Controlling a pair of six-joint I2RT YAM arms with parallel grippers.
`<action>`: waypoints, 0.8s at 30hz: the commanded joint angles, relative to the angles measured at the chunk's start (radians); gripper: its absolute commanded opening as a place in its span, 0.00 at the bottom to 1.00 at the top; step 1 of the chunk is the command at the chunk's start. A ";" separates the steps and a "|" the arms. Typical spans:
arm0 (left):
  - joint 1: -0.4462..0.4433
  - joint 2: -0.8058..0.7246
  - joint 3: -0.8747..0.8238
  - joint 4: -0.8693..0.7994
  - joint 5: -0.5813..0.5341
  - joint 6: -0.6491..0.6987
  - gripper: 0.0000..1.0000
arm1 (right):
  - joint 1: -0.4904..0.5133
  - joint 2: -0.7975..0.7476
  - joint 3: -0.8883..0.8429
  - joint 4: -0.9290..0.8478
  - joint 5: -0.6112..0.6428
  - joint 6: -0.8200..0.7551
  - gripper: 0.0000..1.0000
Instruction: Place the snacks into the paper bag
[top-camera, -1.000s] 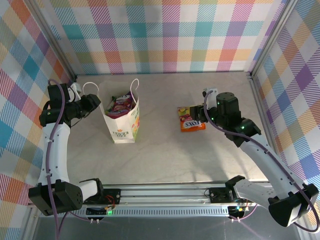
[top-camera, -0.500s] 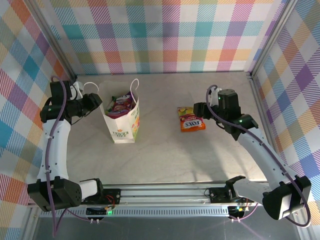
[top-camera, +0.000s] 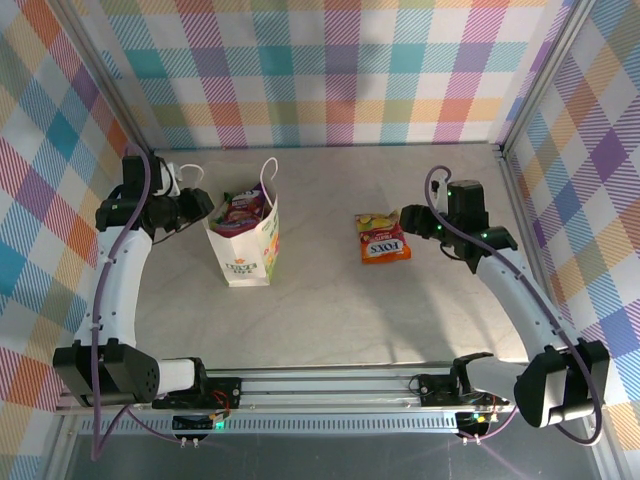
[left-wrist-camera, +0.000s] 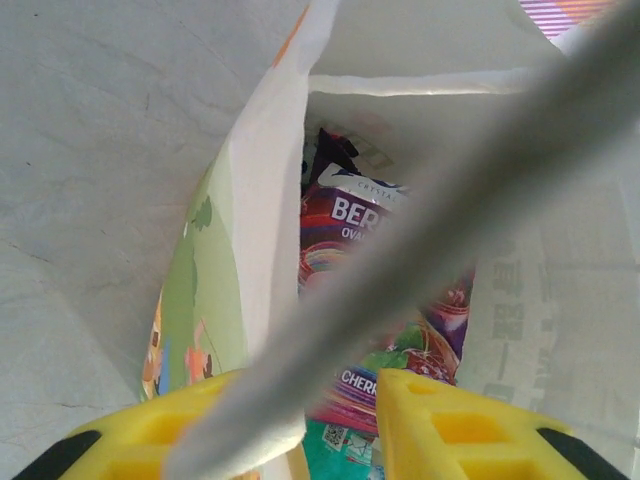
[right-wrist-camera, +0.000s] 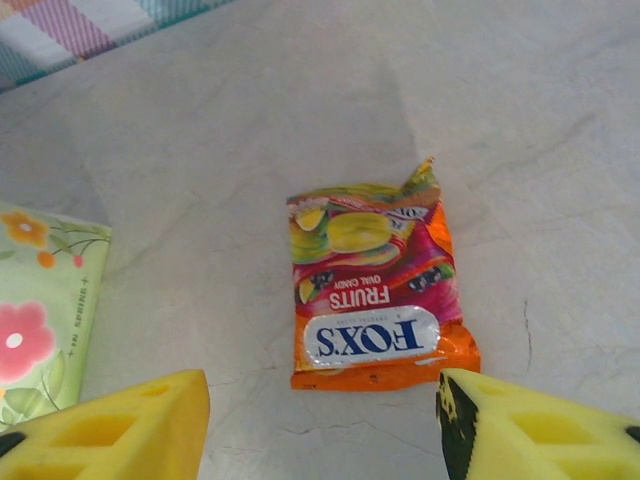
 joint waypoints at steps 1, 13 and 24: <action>-0.015 0.003 0.029 -0.025 -0.043 0.022 0.36 | -0.032 0.020 -0.025 0.049 -0.055 0.041 0.63; -0.058 0.022 0.028 -0.024 -0.090 0.020 0.35 | -0.133 0.178 -0.022 0.105 -0.121 0.058 0.66; -0.063 0.015 0.012 -0.042 -0.120 0.020 0.35 | -0.167 0.385 0.071 0.119 -0.159 0.037 0.75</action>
